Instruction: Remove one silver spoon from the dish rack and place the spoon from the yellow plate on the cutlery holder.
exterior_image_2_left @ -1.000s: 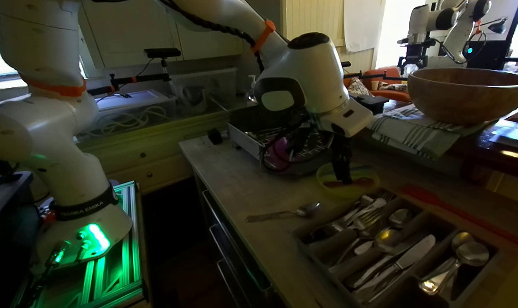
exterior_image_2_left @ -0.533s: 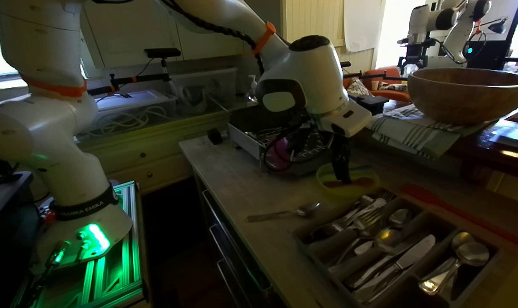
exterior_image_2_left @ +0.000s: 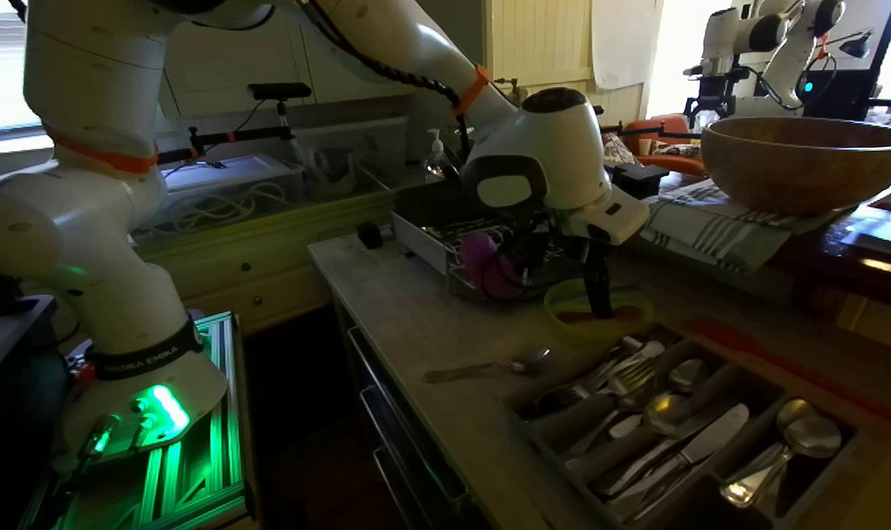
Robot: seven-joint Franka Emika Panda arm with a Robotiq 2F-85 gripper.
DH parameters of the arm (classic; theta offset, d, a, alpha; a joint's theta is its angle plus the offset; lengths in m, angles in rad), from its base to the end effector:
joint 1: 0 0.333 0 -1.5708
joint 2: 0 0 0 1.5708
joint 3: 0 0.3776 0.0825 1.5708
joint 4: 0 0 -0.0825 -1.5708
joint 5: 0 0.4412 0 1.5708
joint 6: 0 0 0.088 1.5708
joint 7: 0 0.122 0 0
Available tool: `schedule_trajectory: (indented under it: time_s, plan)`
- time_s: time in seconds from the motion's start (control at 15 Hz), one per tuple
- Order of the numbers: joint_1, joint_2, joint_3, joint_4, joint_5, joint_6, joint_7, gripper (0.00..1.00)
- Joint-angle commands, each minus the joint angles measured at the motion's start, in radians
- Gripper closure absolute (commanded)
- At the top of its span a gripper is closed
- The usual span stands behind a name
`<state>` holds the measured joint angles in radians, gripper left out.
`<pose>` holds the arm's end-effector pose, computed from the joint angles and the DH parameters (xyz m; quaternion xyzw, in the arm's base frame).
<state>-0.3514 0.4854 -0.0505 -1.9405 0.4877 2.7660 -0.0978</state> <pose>0.6581 -0.2959 0.2620 -0.9168 0.3444 -0.1897 0.0698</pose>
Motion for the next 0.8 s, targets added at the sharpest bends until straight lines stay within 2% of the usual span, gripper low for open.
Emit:
schedule_trajectory:
  time_s: [0.0,0.47,0.73]
  plan:
    - [0.004,0.093,-0.001,0.103,-0.064,-0.031,0.021,0.0]
    - [0.003,0.159,0.016,0.196,-0.119,-0.065,0.022,0.0]
    - [0.024,0.172,0.001,0.216,-0.163,-0.11,0.029,0.0]
